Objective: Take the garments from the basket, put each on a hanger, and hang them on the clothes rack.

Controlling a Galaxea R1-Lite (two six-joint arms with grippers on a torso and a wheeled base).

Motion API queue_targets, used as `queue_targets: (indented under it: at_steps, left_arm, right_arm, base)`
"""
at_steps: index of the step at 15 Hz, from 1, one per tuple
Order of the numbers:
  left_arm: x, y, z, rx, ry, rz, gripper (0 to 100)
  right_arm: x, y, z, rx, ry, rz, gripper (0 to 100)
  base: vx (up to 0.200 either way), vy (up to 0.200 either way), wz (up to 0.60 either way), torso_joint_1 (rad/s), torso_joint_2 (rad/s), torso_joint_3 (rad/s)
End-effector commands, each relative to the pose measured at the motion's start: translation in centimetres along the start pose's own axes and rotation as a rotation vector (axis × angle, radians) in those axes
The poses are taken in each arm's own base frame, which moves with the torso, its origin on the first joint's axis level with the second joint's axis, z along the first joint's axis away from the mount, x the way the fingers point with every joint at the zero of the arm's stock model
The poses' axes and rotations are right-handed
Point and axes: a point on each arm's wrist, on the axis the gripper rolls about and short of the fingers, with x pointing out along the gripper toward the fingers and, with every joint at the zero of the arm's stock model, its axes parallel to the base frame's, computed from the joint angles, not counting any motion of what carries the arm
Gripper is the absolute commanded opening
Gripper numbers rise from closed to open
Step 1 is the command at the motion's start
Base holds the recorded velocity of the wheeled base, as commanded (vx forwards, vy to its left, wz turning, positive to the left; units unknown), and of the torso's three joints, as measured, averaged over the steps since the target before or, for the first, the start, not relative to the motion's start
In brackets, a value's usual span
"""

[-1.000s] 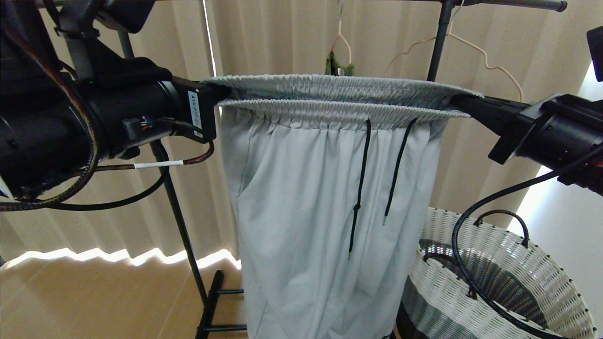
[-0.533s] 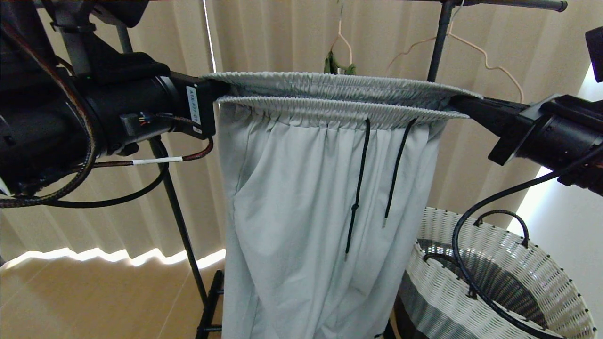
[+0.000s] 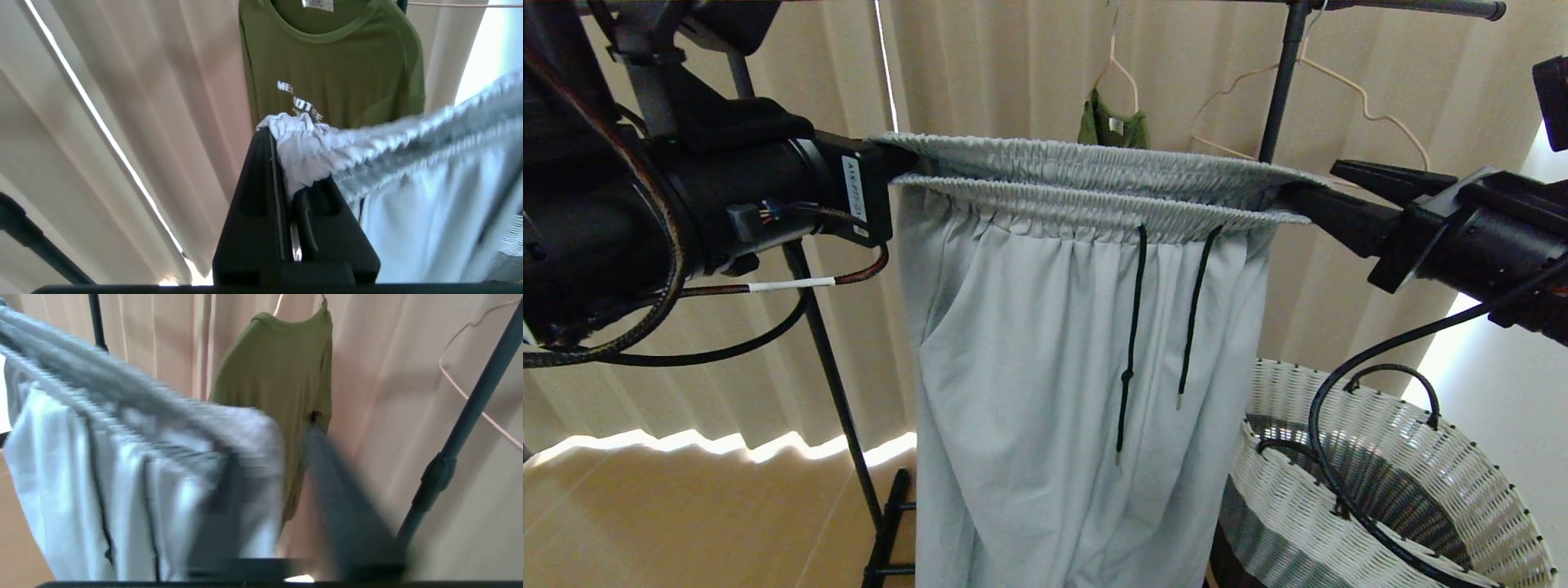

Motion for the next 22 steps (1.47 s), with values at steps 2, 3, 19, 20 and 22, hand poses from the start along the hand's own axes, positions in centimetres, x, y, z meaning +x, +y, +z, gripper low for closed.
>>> queue_targets:
  at_steps: [2, 3, 19, 20, 22]
  left_arm:
    - [0.0, 0.1, -0.3, 0.004, 0.012, 0.009, 0]
    - [0.0, 0.3, -0.4, 0.005, 0.013, 0.013, 0]
    - [0.5, 1.9, -2.3, 0.011, 0.07, 0.135, 0]
    - [0.5, 2.0, -2.1, 0.01, 0.063, 0.138, 0]
    - [0.4, 2.1, -2.0, 0.011, 0.06, 0.153, 0]
  right_arm:
    - [-0.2, 0.1, 0.2, 0.007, -0.009, 0.007, 100]
    - [-0.3, 0.1, 0.2, 0.01, -0.009, 0.007, 100]
    - [-2.1, 1.8, 0.7, 0.203, -0.096, 0.227, 100]
    - [-3.1, 2.1, 0.6, 0.199, -0.091, 0.276, 100]
    - [-4.3, 2.4, 0.8, 0.189, -0.086, 0.375, 100]
  base:
    - [0.0, 0.0, 0.0, 0.0, 0.0, 0.0]
    - [0.0, 0.0, 0.0, 0.0, 0.0, 0.0]
    - [0.0, 0.0, 0.0, 0.0, 0.0, 0.0]
    - [0.0, 0.0, 0.0, 0.0, 0.0, 0.0]
    - [0.0, 0.0, 0.0, 0.0, 0.0, 0.0]
